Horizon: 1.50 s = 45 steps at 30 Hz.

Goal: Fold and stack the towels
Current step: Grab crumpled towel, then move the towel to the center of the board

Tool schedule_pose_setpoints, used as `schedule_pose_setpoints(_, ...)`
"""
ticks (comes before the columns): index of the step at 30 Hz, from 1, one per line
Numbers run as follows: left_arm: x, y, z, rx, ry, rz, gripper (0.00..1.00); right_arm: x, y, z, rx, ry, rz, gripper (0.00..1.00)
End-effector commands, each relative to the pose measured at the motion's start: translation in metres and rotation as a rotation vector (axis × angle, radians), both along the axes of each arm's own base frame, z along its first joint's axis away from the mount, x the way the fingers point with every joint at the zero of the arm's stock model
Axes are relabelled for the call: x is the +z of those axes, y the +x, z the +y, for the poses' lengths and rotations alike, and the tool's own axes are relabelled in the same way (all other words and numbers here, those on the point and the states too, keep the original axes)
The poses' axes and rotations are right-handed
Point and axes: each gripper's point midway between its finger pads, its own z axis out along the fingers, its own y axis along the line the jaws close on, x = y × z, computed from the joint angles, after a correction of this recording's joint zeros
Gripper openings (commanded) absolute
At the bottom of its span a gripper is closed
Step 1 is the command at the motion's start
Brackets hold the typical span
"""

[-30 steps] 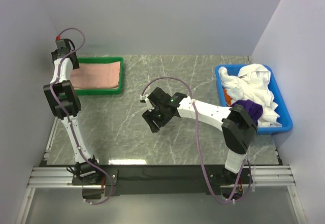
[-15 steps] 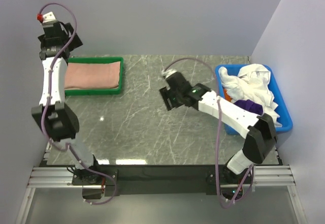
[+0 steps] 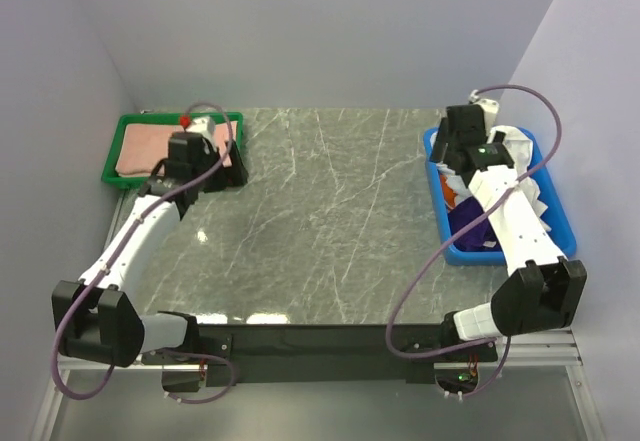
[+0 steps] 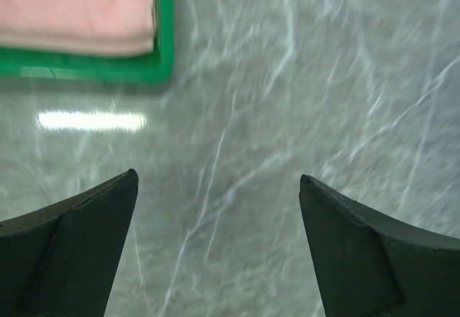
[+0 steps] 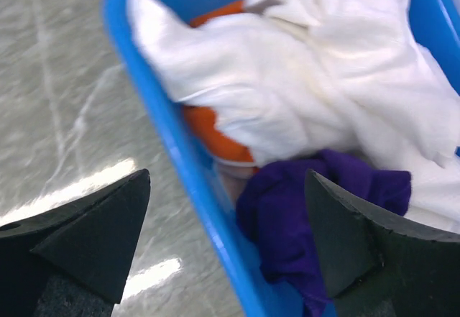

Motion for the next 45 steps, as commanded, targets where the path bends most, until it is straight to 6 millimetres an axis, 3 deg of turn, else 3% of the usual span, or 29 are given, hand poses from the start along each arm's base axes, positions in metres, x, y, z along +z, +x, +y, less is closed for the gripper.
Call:
schedule_pose_setpoints(1, -0.01, -0.012, -0.015, -0.044, 0.014, -0.03, 0.99, -0.012, 0.005, -0.017, -0.047, 0.061, 0.01, 0.94)
schedule_pose_setpoints(3, -0.019, -0.017, -0.026, -0.081, 0.022, -0.011, 0.99, -0.025, 0.011, -0.034, -0.094, 0.086, 0.016, 0.91)
schedule_pose_setpoints(6, -0.017, -0.017, -0.034, -0.097, 0.041, -0.014, 0.99, -0.038, 0.024, -0.04, -0.104, 0.113, -0.001, 0.88)
schedule_pose_setpoints(7, -0.017, -0.016, -0.035, -0.099, 0.039, -0.015, 0.99, -0.041, 0.025, -0.051, -0.13, 0.117, -0.001, 0.88)
schedule_pose_setpoints(12, -0.023, -0.016, -0.036, -0.1, 0.042, 0.001, 0.97, -0.077, 0.04, -0.063, -0.155, 0.134, 0.043, 0.87)
schedule_pose_setpoints(16, -0.023, -0.015, -0.036, -0.098, 0.041, -0.002, 0.96, -0.094, 0.045, -0.067, -0.154, 0.147, 0.049, 0.76)
schedule_pose_setpoints(18, -0.024, -0.015, -0.036, -0.101, 0.04, 0.002, 0.96, -0.096, 0.046, -0.066, -0.143, 0.149, 0.048, 0.65)
schedule_pose_setpoints(19, -0.024, -0.015, -0.037, -0.104, 0.039, 0.003, 0.95, -0.095, 0.044, -0.068, -0.144, 0.141, 0.046, 0.51)
schedule_pose_setpoints(22, -0.025, -0.015, -0.038, -0.109, 0.034, 0.008, 0.95, -0.081, 0.044, -0.071, -0.14, 0.113, 0.009, 0.25)
schedule_pose_setpoints(23, -0.026, -0.016, -0.039, -0.111, 0.033, 0.01, 0.95, -0.073, 0.044, -0.072, -0.141, 0.106, -0.001, 0.1)
schedule_pose_setpoints(24, -0.026, -0.015, -0.039, -0.11, 0.031, 0.01, 0.95, -0.066, 0.043, -0.076, -0.15, 0.089, -0.013, 0.04)
schedule_pose_setpoints(25, -0.026, -0.015, -0.039, -0.111, 0.032, 0.011, 0.95, -0.047, 0.046, -0.077, -0.143, 0.072, -0.046, 0.0)
schedule_pose_setpoints(28, -0.026, -0.015, -0.04, -0.113, 0.029, 0.01, 0.95, -0.003, 0.046, -0.081, -0.127, 0.035, -0.117, 0.0)
schedule_pose_setpoints(29, -0.026, -0.015, -0.04, -0.112, 0.028, 0.012, 0.95, 0.028, 0.052, -0.08, -0.115, 0.025, -0.18, 0.0)
schedule_pose_setpoints(31, -0.026, -0.015, -0.04, -0.113, 0.029, 0.01, 0.95, 0.07, 0.057, -0.079, -0.083, -0.012, -0.251, 0.0)
schedule_pose_setpoints(32, -0.027, -0.015, -0.04, -0.112, 0.027, 0.016, 0.95, 0.112, 0.062, -0.076, -0.068, -0.024, -0.329, 0.0)
schedule_pose_setpoints(34, -0.028, -0.015, -0.04, -0.113, 0.028, 0.017, 0.95, 0.149, 0.07, -0.074, -0.046, -0.058, -0.382, 0.0)
schedule_pose_setpoints(35, -0.028, -0.015, -0.04, -0.112, 0.028, 0.02, 0.95, 0.2, 0.07, -0.072, -0.033, -0.067, -0.48, 0.0)
schedule_pose_setpoints(37, -0.027, -0.014, -0.04, -0.11, 0.029, 0.017, 0.95, 0.235, 0.079, -0.063, 0.008, -0.091, -0.546, 0.0)
schedule_pose_setpoints(38, -0.029, -0.014, -0.039, -0.107, 0.033, 0.019, 0.95, 0.284, 0.074, -0.056, 0.031, -0.098, -0.664, 0.0)
schedule_pose_setpoints(40, -0.029, -0.014, -0.038, -0.103, 0.036, 0.019, 0.95, 0.336, 0.071, -0.038, 0.084, -0.108, -0.798, 0.0)
schedule_pose_setpoints(42, -0.03, -0.014, -0.037, -0.101, 0.04, 0.022, 0.95, 0.373, 0.07, -0.018, 0.17, -0.129, -0.908, 0.0)
schedule_pose_setpoints(44, -0.031, -0.013, -0.037, -0.1, 0.041, 0.024, 0.95, 0.413, 0.062, 0.012, 0.261, -0.151, -1.051, 0.0)
schedule_pose_setpoints(45, -0.031, -0.013, -0.037, -0.101, 0.042, 0.023, 0.95, 0.424, 0.06, 0.029, 0.322, -0.156, -1.097, 0.0)
